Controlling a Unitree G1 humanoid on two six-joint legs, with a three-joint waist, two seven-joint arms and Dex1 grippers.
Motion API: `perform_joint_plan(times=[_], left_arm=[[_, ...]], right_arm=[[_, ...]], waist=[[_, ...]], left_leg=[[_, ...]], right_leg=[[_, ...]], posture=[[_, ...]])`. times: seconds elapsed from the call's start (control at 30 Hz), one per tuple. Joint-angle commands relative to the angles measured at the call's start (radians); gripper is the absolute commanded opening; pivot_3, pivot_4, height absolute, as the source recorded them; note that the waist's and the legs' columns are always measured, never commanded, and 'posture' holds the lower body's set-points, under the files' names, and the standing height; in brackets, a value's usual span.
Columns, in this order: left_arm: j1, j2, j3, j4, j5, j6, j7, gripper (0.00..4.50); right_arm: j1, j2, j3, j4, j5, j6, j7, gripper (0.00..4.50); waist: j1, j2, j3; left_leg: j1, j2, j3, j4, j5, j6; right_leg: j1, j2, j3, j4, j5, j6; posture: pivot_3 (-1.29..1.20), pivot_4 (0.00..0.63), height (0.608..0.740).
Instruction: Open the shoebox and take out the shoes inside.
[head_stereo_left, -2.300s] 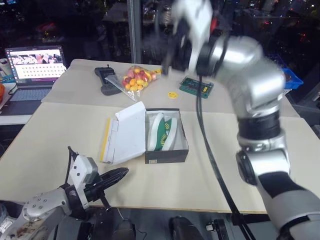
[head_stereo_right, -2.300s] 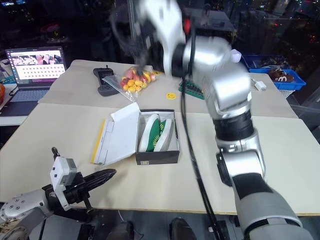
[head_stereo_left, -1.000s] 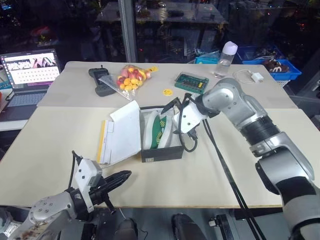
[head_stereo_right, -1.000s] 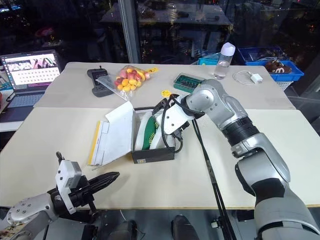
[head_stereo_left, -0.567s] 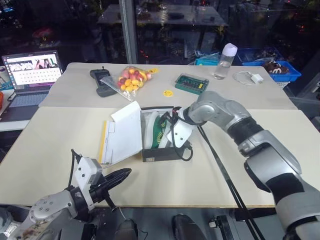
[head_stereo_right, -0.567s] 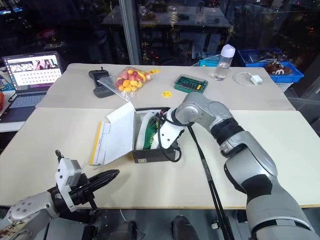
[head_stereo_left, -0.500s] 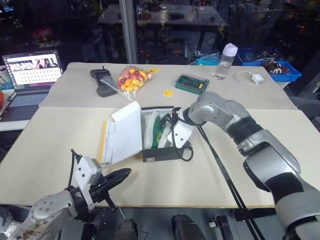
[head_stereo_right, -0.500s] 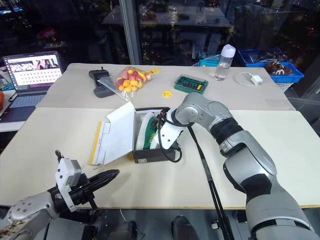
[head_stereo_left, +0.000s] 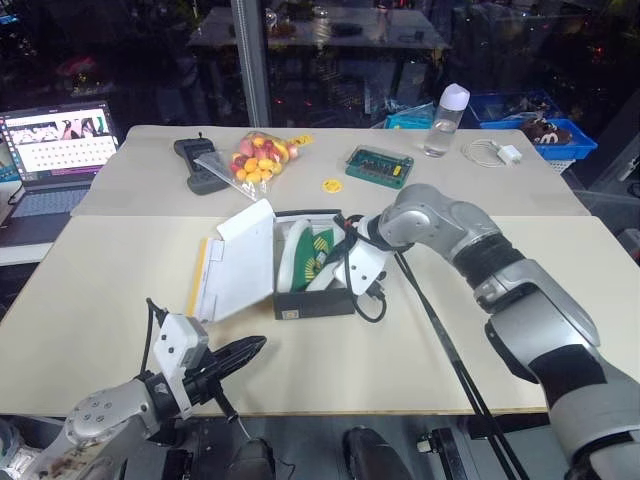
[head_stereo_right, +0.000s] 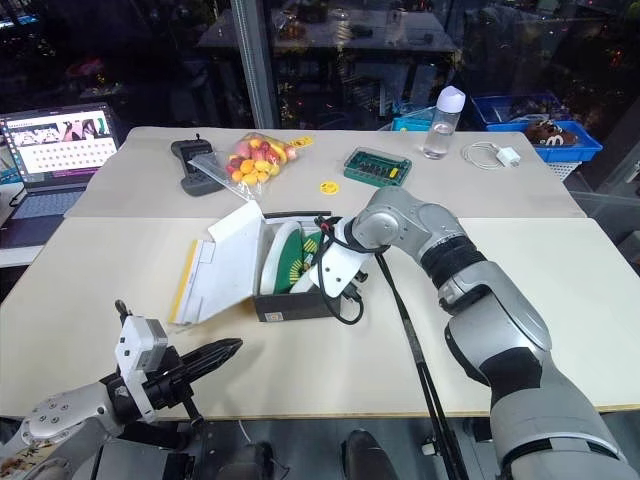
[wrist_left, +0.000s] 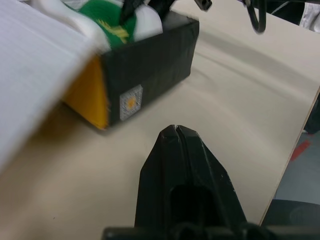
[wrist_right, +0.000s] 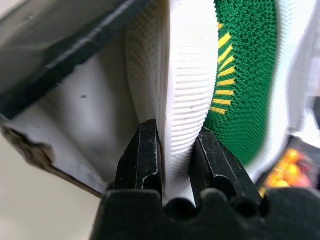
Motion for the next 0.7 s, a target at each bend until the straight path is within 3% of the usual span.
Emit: perform_joint_plan(times=[0.03,0.23,0.4,0.47,0.53,0.6,0.67,0.7], left_arm=[[-0.002,0.004,0.006,-0.027,-0.005,-0.016,-0.003,0.0],[-0.004,0.012,0.009,-0.026,-0.01,-0.01,-0.009,0.0],[-0.007,0.022,0.018,-0.023,-0.018,-0.005,-0.013,0.0],[-0.004,0.024,0.015,-0.026,-0.019,-0.003,-0.014,0.0],[-0.003,0.025,0.01,-0.028,-0.018,-0.003,-0.013,0.0],[-0.007,0.026,0.007,-0.027,-0.018,-0.001,-0.011,0.0],[-0.007,0.026,0.008,-0.026,-0.018,-0.001,-0.011,0.0],[-0.007,0.026,0.008,-0.025,-0.018,0.0,-0.01,0.0]], right_arm=[[-0.03,-0.013,-0.102,-0.078,0.139,0.04,0.032,0.43],[0.005,-0.047,-0.135,-0.142,0.219,0.107,0.109,0.43],[0.038,-0.102,-0.1,-0.227,0.114,0.103,0.088,0.43],[0.037,-0.098,-0.106,-0.243,0.103,0.139,0.08,0.43],[0.092,-0.077,-0.129,-0.324,0.246,0.292,0.197,0.43],[0.091,-0.094,-0.112,-0.295,0.15,0.24,0.133,0.43],[0.099,-0.058,-0.157,-0.318,0.233,0.398,0.169,0.43],[0.098,-0.06,-0.151,-0.319,0.214,0.388,0.157,0.43]], waist=[[0.001,0.0,0.0],[0.001,0.0,0.0],[0.004,0.0,0.0],[0.003,0.0,0.0],[-0.002,0.0,0.0],[0.0,0.0,0.0],[0.001,0.0,0.0],[0.0,0.0,0.0]], left_leg=[[0.0,0.0,0.0,0.0,0.0,0.0],[0.0,0.0,0.0,0.0,0.0,0.0],[0.0,0.0,0.0,0.0,0.0,0.0],[0.0,0.0,0.0,0.0,0.0,0.0],[0.0,0.0,0.0,-0.001,0.0,0.0],[0.0,0.0,0.0,-0.001,0.0,0.0],[0.0,0.0,0.0,-0.001,0.0,0.0],[0.0,0.0,0.0,-0.001,0.0,0.0]], right_leg=[[0.0,0.0,0.0,0.0,0.0,0.0],[0.0,0.0,0.0,0.0,0.0,0.0],[0.0,0.0,0.0,-0.001,-0.001,0.001],[0.0,0.0,0.0,0.0,-0.001,0.001],[-0.001,0.0,0.0,0.0,-0.001,0.001],[-0.001,0.0,0.0,0.0,-0.001,0.0],[-0.001,0.0,0.0,0.0,-0.001,0.0],[-0.001,0.0,0.0,0.0,-0.001,0.0]], posture=[[0.0,0.15,0.712],[0.0,0.15,0.712],[0.0,0.15,0.712],[0.0,0.15,0.712],[0.0,0.15,0.712],[0.0,0.15,0.712],[0.0,0.15,0.712],[0.0,0.15,0.712]])
